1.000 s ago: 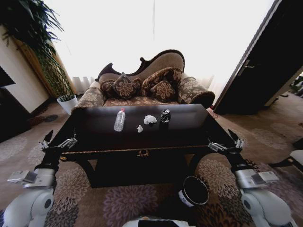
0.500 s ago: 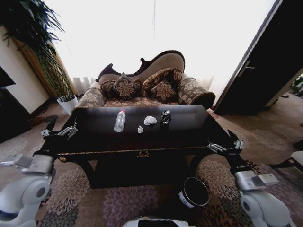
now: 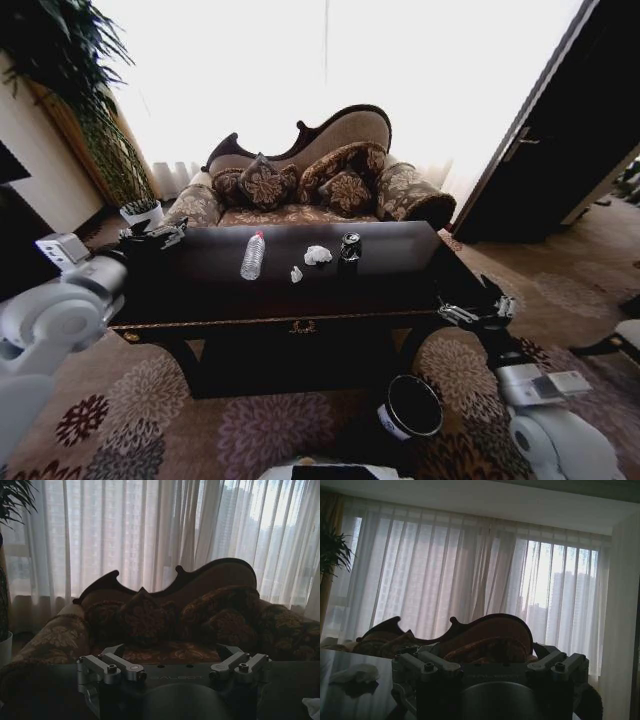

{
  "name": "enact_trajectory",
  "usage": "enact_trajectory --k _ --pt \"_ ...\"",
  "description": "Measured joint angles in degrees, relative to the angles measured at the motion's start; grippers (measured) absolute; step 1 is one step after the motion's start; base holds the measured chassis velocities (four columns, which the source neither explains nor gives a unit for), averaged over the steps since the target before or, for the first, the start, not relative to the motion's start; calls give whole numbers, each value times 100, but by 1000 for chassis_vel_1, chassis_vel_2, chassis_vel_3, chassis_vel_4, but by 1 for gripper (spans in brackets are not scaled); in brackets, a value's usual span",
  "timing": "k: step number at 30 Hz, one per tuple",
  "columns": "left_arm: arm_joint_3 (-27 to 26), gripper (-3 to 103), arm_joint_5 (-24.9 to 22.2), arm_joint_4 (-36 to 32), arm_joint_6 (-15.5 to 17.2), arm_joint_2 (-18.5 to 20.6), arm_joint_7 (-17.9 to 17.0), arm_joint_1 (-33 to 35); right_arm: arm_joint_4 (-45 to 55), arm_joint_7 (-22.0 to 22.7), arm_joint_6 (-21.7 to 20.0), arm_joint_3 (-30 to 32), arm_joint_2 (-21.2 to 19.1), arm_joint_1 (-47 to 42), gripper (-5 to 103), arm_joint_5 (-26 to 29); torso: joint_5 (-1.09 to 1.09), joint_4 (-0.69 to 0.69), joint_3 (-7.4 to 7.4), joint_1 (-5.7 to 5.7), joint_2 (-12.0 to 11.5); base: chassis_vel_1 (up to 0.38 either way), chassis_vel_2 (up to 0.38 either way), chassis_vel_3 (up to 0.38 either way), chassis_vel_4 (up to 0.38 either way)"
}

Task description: Move to the front of the table and place the trash on the table into the trash bin.

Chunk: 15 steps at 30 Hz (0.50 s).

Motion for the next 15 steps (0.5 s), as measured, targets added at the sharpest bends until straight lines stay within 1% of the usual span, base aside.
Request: enact_trajectory --k 2,3,4,5,6,7,8,9,10,11,12,13,14,15 --pt "629 100 -356 120 172 199 -101 -628 14 -9 3 -15 34 -13 100 -20 -1 0 0 0 0 0 0 0 0" --pt "629 100 -356 120 172 199 -101 -628 14 -9 3 -15 34 -13 100 -20 -1 0 0 0 0 0 0 0 0" --pt "993 100 -585 184 274 291 -161 -1007 21 -15 9 -17 46 -23 100 -27 1 1 0 0 0 0 0 0 0" --pt "1178 100 -683 220 323 330 -195 -1212 22 -18 13 -17 50 -31 100 -30 1 1 0 0 0 0 0 0 0" --pt "1765 100 -930 321 433 420 -267 -1805 26 -22 26 -11 59 -45 100 -32 4 0 0 0 0 0 0 0 0" --pt "2152 100 -1068 385 495 448 -309 -2144 26 -23 34 1 61 -51 100 -32 4 -1 -1 0 0 0 0 0 0" --pt "2462 100 -1187 437 558 453 -342 -2406 30 -24 40 15 65 -59 100 -32 2 0 0 0 0 0 0 0 0" --pt "2462 100 -1187 437 558 453 -342 -2406 30 -24 40 15 65 -59 100 -32 2 0 0 0 0 0 0 0 0" --pt "2690 100 -1264 477 596 452 -375 -2605 33 -25 43 23 67 -64 100 -31 0 0 0 0 0 0 0 0 0" --pt "3208 100 -1379 567 660 405 -448 -3042 37 -26 47 37 79 -69 100 -29 2 1 0 0 0 0 0 0 0" --pt "3450 100 -1445 617 709 352 -505 -3244 37 -27 49 41 89 -71 100 -29 2 0 0 0 0 0 0 0 0" --pt "3607 100 -1508 662 750 283 -579 -3375 37 -30 50 42 102 -71 100 -29 1 0 0 0 0 0 0 0 0" --pt "3607 100 -1508 662 750 283 -579 -3375 37 -30 50 42 102 -71 100 -29 1 0 0 0 0 0 0 0 0" --pt "3733 100 -1566 698 788 205 -653 -3476 37 -37 51 40 120 -71 100 -31 1 0 0 0 0 0 0 0 0"
